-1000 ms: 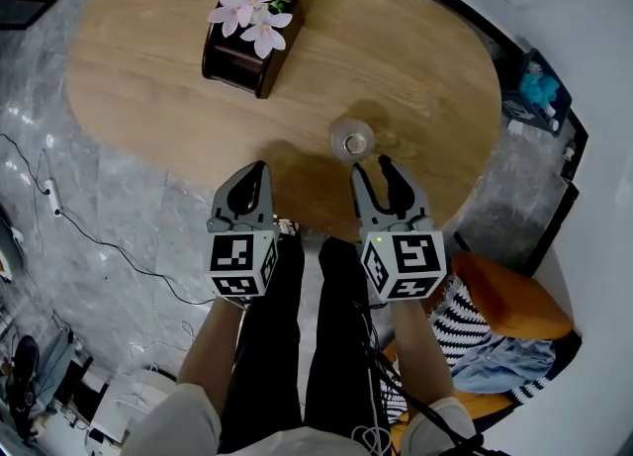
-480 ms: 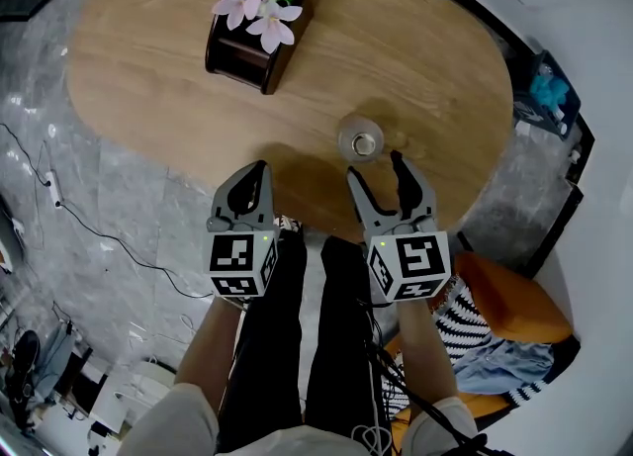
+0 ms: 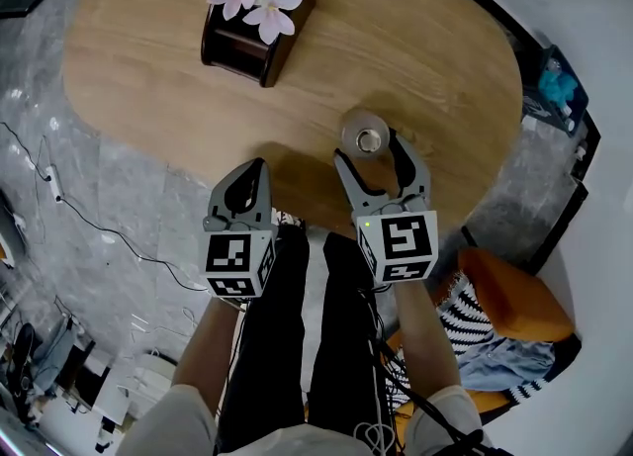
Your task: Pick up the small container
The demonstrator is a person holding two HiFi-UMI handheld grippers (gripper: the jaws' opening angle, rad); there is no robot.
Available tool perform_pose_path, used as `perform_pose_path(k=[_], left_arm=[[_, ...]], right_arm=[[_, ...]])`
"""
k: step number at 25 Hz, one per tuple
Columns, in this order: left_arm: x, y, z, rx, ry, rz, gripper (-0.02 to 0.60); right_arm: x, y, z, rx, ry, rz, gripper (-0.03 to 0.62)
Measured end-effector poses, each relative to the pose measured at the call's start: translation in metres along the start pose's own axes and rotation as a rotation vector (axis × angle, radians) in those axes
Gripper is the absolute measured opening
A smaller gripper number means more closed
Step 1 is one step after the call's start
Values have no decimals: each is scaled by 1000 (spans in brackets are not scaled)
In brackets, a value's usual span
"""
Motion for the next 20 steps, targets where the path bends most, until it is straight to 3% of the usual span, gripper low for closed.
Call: perform_pose_path(k=[6,20], left_arm=[[-7,4,-2,4,20,9,8],[-11,2,-9,-12,42,20,8]], right_arm=[[0,-2,-13,-13,1,58,328],[1,-2,-28,29,-39,81,337]])
Point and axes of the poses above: the fingertips, and each gripper's own axes: z backward along the fingers, y to its left, x out of its top, the point moved 2 cm from there along z, backward along the fingers, and after that the axes turned 5 degrees about -y, right-handed, at the moved point
